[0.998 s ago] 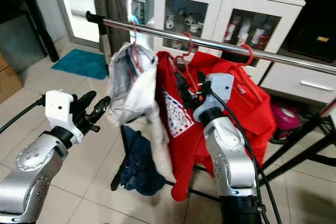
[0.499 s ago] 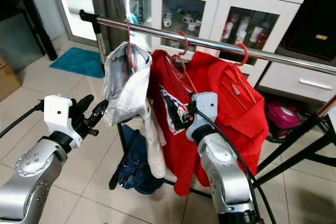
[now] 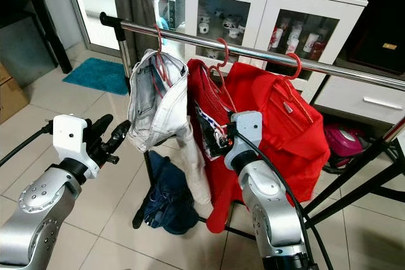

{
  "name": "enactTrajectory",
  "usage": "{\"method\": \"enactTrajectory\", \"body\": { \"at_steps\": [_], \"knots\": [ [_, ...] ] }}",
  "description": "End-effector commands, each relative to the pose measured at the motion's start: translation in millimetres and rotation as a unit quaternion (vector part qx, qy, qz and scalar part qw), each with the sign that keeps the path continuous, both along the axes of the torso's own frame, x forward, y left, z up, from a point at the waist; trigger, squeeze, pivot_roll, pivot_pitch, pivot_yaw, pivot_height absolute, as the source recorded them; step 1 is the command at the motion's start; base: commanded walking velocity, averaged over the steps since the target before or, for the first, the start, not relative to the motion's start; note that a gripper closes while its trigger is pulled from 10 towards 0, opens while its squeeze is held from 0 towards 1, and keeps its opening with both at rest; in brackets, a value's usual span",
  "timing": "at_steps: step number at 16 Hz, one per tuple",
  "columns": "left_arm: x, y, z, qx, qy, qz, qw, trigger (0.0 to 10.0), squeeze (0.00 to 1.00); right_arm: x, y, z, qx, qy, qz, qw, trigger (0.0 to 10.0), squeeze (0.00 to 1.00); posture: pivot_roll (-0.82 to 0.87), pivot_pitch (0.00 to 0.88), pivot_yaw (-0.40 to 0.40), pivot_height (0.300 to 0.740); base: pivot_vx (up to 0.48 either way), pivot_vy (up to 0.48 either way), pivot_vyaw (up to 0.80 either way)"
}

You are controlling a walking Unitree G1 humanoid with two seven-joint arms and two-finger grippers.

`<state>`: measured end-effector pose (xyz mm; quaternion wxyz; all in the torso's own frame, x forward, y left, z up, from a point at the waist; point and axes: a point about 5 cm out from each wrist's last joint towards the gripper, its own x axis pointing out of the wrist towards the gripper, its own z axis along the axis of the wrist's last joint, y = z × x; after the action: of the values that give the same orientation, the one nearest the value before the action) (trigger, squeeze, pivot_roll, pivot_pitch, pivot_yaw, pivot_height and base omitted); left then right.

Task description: Hang hanger

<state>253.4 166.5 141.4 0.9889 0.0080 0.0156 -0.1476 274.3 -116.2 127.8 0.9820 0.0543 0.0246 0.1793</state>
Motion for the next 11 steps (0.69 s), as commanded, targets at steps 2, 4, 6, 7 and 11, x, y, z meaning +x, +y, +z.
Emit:
{"method": "enactTrajectory", "body": {
  "at_steps": [2, 4, 6, 7, 11],
  "knots": [
    [-0.2, -0.4, 3.5, 0.004, -0.009, 0.002, 1.0, 10.0, 0.0, 0.5, -1.8, 4.1, -0.006, -0.008, -0.003, 1.0, 10.0, 0.0, -0.03, 0.0, -0.032, 0.727, 0.0, 0.0, 0.0],
    [-0.2, -0.4, 3.5, 0.004, -0.009, 0.002, 1.0, 10.0, 0.0, 0.5, -1.8, 4.1, -0.006, -0.008, -0.003, 1.0, 10.0, 0.0, -0.03, 0.0, -0.032, 0.727, 0.0, 0.0, 0.0],
    [-0.3, -0.6, 3.7, 0.003, -0.01, 0.003, 1.0, 10.0, 0.0, -0.4, -1.1, 2.7, -0.008, -0.004, -0.006, 1.0, 10.0, 0.0, -0.03, 0.0, -0.033, 0.727, 0.0, 0.0, 0.0],
    [-2.4, -0.1, -2.2, 0.021, 0.008, 0.019, 1.0, 10.0, 0.0, 5.0, -6.3, 1.5, 0.002, 0.009, -0.028, 1.0, 10.0, 0.0, -0.03, 0.0, -0.068, 0.727, 0.0, 0.0, 0.0],
    [-3.5, -0.5, -4.5, 0.028, 0.017, 0.023, 0.999, 10.0, 0.0, 8.3, -8.1, 1.4, 0.006, 0.016, -0.033, 0.999, 10.0, 0.0, -0.03, 0.0, -0.071, 0.727, 0.0, 0.0, 0.0]
  ]
}}
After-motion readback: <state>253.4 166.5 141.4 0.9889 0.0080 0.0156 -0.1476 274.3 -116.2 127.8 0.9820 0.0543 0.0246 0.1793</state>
